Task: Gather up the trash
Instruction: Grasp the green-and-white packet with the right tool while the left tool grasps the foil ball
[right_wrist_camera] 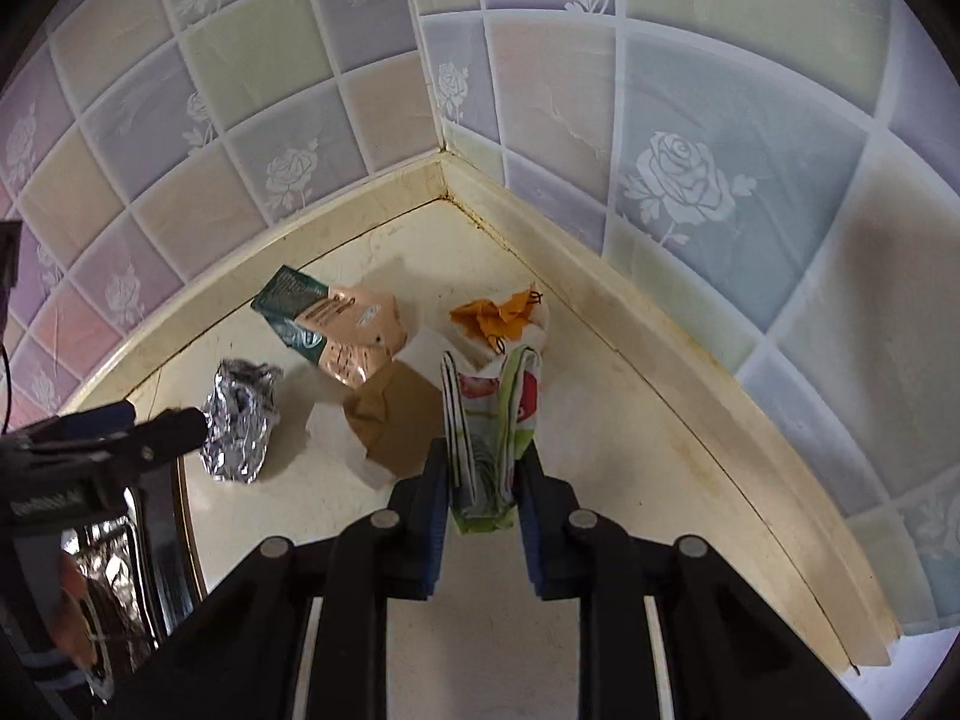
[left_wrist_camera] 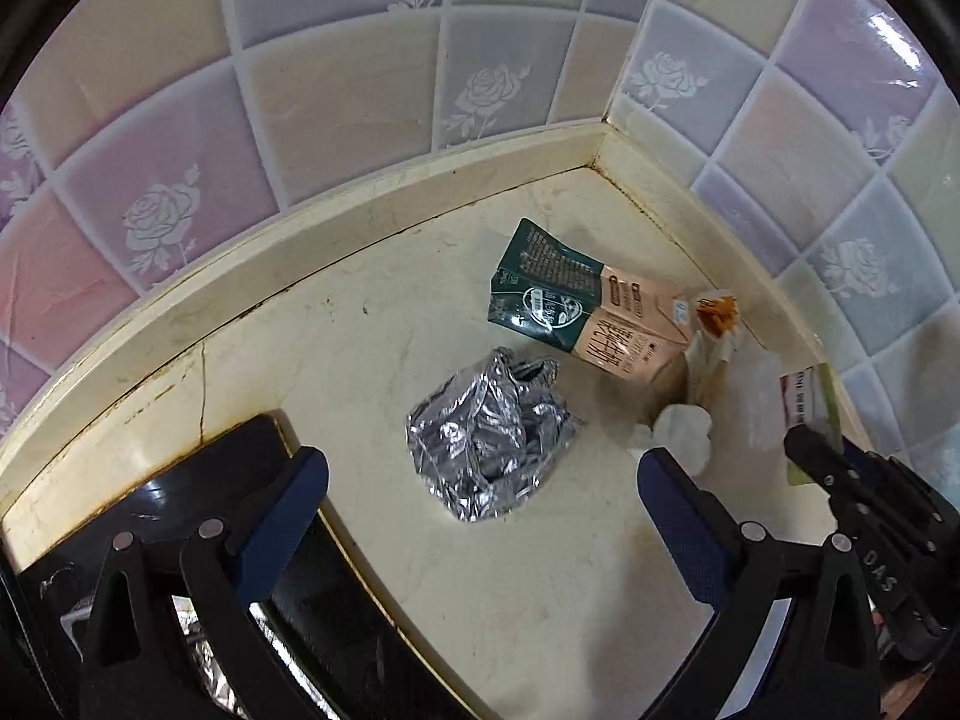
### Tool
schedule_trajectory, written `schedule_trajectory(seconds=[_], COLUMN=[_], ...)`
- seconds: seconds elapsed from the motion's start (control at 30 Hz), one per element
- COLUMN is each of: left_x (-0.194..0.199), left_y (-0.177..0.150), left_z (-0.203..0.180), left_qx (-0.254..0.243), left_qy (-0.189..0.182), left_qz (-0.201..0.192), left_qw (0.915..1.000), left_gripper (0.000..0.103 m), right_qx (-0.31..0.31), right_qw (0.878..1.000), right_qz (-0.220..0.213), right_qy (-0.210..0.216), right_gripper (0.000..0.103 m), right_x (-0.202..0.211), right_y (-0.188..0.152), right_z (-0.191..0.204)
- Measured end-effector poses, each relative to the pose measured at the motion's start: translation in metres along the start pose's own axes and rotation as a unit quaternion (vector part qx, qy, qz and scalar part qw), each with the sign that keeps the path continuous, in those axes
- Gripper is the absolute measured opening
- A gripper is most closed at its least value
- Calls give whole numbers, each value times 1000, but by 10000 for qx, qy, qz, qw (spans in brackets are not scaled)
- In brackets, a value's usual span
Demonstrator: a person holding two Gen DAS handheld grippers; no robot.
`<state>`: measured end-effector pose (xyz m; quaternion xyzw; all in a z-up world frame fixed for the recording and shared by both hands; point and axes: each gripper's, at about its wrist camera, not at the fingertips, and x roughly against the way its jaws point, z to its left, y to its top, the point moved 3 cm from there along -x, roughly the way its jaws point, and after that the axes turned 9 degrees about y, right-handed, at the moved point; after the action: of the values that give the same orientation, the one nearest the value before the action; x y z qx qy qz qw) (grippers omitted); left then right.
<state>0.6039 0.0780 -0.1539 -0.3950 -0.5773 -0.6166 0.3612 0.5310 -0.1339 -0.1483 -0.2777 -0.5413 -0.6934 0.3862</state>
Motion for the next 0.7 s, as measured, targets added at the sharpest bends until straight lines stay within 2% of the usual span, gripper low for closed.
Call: schedule_trajectory(seconds=[0.3,0.4,0.43,0.5,0.7], left_x=[-42,-52,-56,-62,-58], left_y=[9,12,12,11,1], left_z=[-18,-22,-22,-23,-22], left_qx=[-498,-538,-508,-435,-341], left_qy=[375,369,373,352,234], left_qz=[151,227,277,398,357], left_qw=[9979,9976,9976,9976,9985], left_gripper=[102,102,100,84,83], right_qx=[-75,-50,-39,-31,-137], right_qw=[9997,9995,9995,9994,9991], right_qz=[149,193,211,243,292], right_qy=[199,238,239,226,277], right_gripper=[21,21,21,21,21], right_x=[-15,-18,-19,-20,-19], right_y=[-4,-5,-5,-6,-13], right_z=[3,5,6,5,-1])
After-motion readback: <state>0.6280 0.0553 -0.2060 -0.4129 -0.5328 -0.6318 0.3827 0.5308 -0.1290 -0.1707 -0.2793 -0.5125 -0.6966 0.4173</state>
